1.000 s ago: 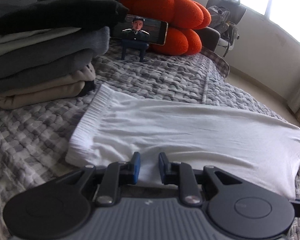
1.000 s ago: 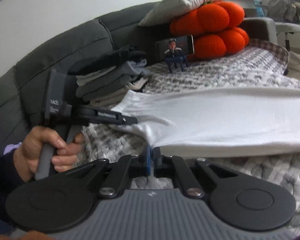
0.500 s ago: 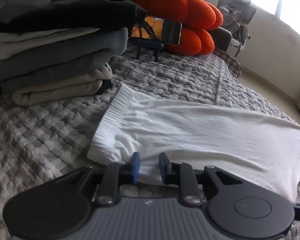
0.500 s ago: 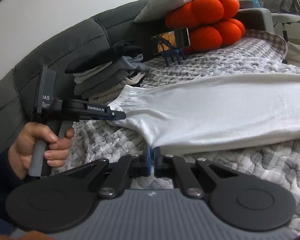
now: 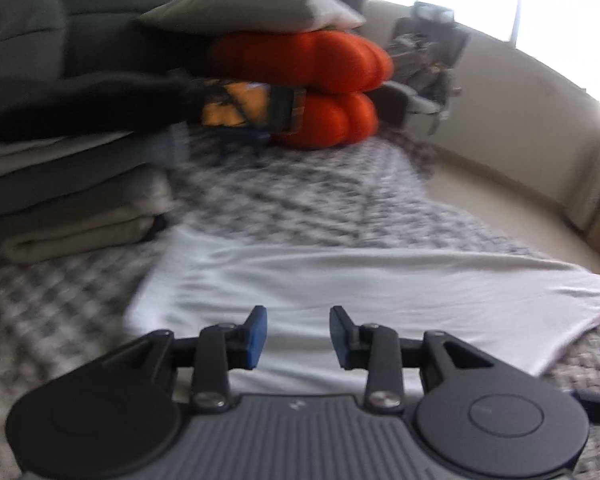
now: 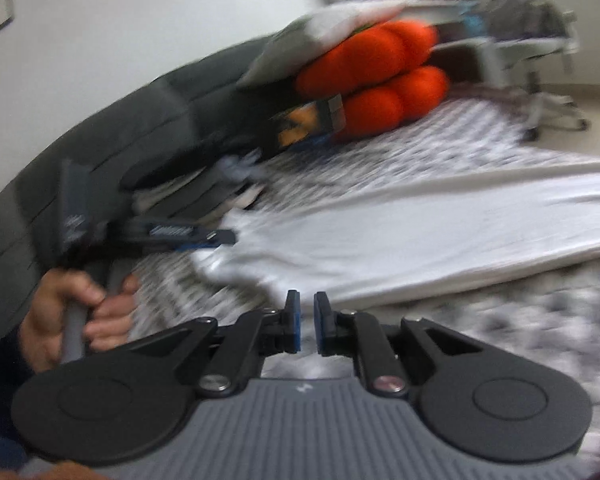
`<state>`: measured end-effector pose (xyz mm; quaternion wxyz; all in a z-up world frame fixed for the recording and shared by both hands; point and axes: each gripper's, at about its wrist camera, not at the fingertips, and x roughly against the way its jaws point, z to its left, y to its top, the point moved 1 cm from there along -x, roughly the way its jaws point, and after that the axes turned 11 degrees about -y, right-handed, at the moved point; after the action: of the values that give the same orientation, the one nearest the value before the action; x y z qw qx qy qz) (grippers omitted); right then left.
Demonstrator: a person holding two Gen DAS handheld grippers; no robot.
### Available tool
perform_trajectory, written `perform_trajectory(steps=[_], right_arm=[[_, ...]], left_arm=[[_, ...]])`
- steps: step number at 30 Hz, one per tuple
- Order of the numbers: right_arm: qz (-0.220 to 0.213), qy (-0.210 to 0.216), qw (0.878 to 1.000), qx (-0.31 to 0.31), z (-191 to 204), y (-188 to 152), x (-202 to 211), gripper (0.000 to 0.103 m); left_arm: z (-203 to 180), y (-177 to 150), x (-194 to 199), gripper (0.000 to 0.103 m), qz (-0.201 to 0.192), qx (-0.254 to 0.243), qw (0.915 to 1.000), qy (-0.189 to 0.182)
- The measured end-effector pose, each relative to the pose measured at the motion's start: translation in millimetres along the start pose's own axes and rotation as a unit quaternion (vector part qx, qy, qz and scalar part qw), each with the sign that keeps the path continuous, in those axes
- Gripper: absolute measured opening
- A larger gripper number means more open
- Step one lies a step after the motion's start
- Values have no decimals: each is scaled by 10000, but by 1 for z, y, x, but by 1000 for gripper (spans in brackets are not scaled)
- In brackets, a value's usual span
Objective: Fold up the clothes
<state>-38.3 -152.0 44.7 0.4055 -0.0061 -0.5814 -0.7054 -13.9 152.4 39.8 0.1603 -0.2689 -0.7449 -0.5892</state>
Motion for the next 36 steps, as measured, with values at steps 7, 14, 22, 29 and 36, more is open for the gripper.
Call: perform_trajectory(steps=[7, 14, 22, 29, 36], right_arm=[[45, -1016, 9835, -1493, -79, 10, 1, 15], [116, -1019, 9860, -1318, -84, 32, -6, 15], [368, -758, 9913, -1008, -84, 31, -45, 17], [304, -940, 9890, -1102, -100, 25, -38, 19], [45, -921, 9864, -1360, -115, 16, -34, 19]], left_arm=[[-65, -13, -24, 36, 74, -604, 9968, -525], [-85, -39, -40, 37, 211, -867, 9943, -576], [-85, -52, -38, 41, -67, -919, 9936, -649], [-86, -54, -38, 41, -117, -910, 9935, -672], [-83, -55, -37, 41, -177, -861, 9936, -711]])
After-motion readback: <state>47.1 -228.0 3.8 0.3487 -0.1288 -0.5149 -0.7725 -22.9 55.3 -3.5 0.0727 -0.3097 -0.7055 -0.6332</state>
